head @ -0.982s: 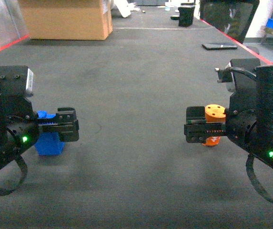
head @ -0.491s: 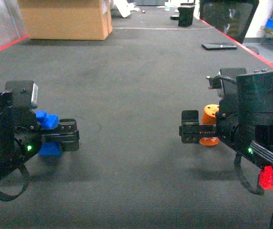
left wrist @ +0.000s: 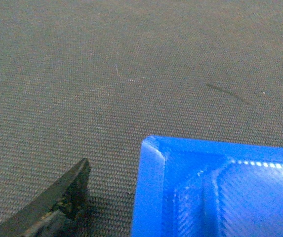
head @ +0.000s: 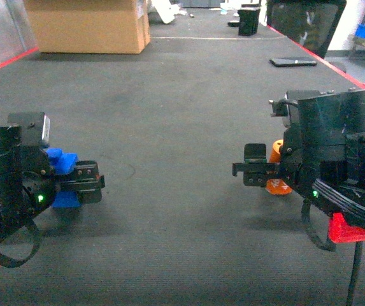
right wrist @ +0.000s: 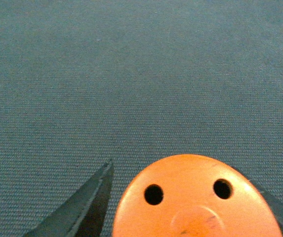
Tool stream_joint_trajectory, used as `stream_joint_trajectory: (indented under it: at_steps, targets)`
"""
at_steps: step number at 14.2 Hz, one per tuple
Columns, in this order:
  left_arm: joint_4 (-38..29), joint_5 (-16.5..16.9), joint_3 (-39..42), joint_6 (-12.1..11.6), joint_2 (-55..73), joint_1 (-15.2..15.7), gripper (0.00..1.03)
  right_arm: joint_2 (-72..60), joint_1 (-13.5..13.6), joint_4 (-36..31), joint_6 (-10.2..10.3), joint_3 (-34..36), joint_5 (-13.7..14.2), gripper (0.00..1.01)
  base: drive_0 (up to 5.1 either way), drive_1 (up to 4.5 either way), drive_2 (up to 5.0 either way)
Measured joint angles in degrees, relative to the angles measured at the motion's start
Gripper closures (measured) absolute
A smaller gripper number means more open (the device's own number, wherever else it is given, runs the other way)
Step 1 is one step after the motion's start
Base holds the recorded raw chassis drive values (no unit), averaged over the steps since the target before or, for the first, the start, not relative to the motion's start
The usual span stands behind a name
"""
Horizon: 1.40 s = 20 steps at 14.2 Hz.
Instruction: Sort blue parts and orange caps into right shelf containers
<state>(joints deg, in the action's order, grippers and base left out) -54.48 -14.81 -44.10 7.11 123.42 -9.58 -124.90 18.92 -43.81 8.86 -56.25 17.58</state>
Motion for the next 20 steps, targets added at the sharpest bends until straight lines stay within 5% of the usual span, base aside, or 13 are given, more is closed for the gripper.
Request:
stream_joint_trajectory:
  at_steps: [3, 5, 12, 13, 14, 15, 16, 18, 20]
  targets:
    - [0.44, 0.13, 0.0, 0.22, 0.0, 0.0, 0.45, -0.28, 0.42, -0.44, -0.48, -0.04, 0.39, 0.57, 0.0, 0.0, 0.0]
    - [-0.2, 0.07, 0.24, 0.46, -0.15, 0.0, 0.6, -0.22, 0.52, -1.51, -0.5, 0.48, 0.44, 0.58, 0.0, 0.0, 0.0]
    - [-9.9, -3.74, 13.51, 1.01, -17.77, 0.98, 0.61, 22.58, -3.85, -8.22, -0.61, 19.98, 0.2, 0.58, 0.0, 0.0, 0.0]
    - [-8.28, -5.64, 19.65, -0.63, -29.0, 1.2, 0.61, 36.85, -5.55, -4.94, -1.07, 29.11, -0.7, 0.58, 0.0, 0.0, 0.0]
    - [-0.83, -9.92, 26.34, -3.43, -51.63, -0.5, 0.61, 64.28, -6.19, 7.54, -1.92, 37.83, -1.73, 0.58, 0.0, 0.0, 0.0]
    - [3.52, -14.21, 29.2, -4.17, -67.01, -3.23, 0.61, 84.83, -5.31, 17.62, -2.64, 40.35, 1.11, 0.58, 0.0, 0.0, 0.0]
    - [3.8, -14.16, 29.24, -4.15, -67.84, -3.52, 0.61, 87.49, -3.72, 17.75, -2.89, 40.52, 3.41, 0.58, 0.0, 0.0, 0.0]
    - [4.26, -14.16, 29.57, -4.15, -67.32, -3.63, 0.61, 87.03, -3.48, 18.1, -2.93, 40.61, 3.45, 0.58, 0.0, 0.0, 0.0]
    - [10.99, -9.27, 28.87, -4.68, -69.16, -2.23, 0.61, 86.73, -3.52, 18.29, -2.93, 40.74, 3.43, 0.58, 0.0, 0.0, 0.0]
